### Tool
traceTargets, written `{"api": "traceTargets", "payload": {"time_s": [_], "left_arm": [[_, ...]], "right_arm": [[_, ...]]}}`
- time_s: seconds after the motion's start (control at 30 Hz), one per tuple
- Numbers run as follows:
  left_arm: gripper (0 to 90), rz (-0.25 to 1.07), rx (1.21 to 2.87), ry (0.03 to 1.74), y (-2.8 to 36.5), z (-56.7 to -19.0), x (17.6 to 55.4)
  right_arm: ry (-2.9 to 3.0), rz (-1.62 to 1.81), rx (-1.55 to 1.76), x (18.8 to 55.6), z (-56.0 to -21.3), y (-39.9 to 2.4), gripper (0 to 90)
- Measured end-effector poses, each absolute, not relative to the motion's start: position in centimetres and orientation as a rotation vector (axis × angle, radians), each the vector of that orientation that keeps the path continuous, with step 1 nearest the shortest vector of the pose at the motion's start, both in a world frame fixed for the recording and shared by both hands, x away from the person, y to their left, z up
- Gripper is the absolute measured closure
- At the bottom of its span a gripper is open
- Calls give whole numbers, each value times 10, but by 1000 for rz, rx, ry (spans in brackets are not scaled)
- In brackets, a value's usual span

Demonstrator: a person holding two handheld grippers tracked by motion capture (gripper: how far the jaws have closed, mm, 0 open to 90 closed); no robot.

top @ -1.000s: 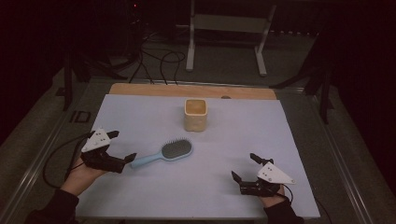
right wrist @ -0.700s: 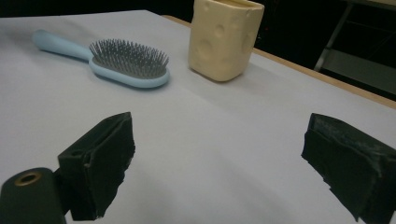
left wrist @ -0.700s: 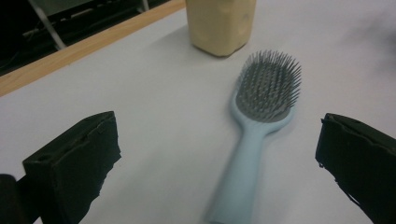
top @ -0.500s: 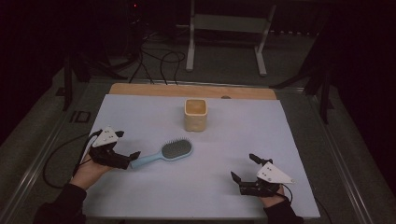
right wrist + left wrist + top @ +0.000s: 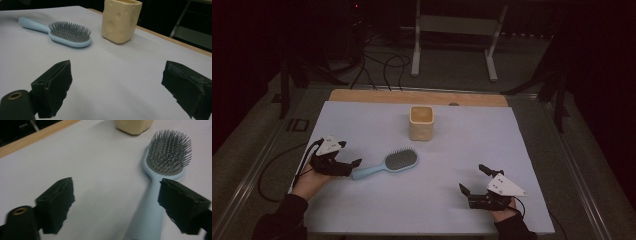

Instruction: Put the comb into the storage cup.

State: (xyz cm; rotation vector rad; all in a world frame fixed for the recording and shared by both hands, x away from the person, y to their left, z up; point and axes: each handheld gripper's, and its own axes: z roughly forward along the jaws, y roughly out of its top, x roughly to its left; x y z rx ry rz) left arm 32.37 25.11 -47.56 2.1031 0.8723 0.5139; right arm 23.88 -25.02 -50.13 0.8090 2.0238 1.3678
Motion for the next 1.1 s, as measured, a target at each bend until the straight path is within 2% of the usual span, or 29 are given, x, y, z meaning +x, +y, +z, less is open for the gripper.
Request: {"api": "traceTargets", "payload": {"time_s": [0.07, 0.23, 1.0, 1.1], "left_arm": [[169, 504, 2120, 877, 251, -477, 324], [300, 495, 2126, 902, 253, -480, 325], [663, 439, 2257, 932, 250, -491, 332], [742, 443, 2279, 932, 248, -492, 332]], "right_arm": [[2030, 1361, 801, 238, -502, -250, 88], [2032, 1363, 807, 239, -502, -250, 88], [2035, 1368, 801, 239, -502, -249, 89], [2032, 1371, 804, 239, -502, -249, 89]]}}
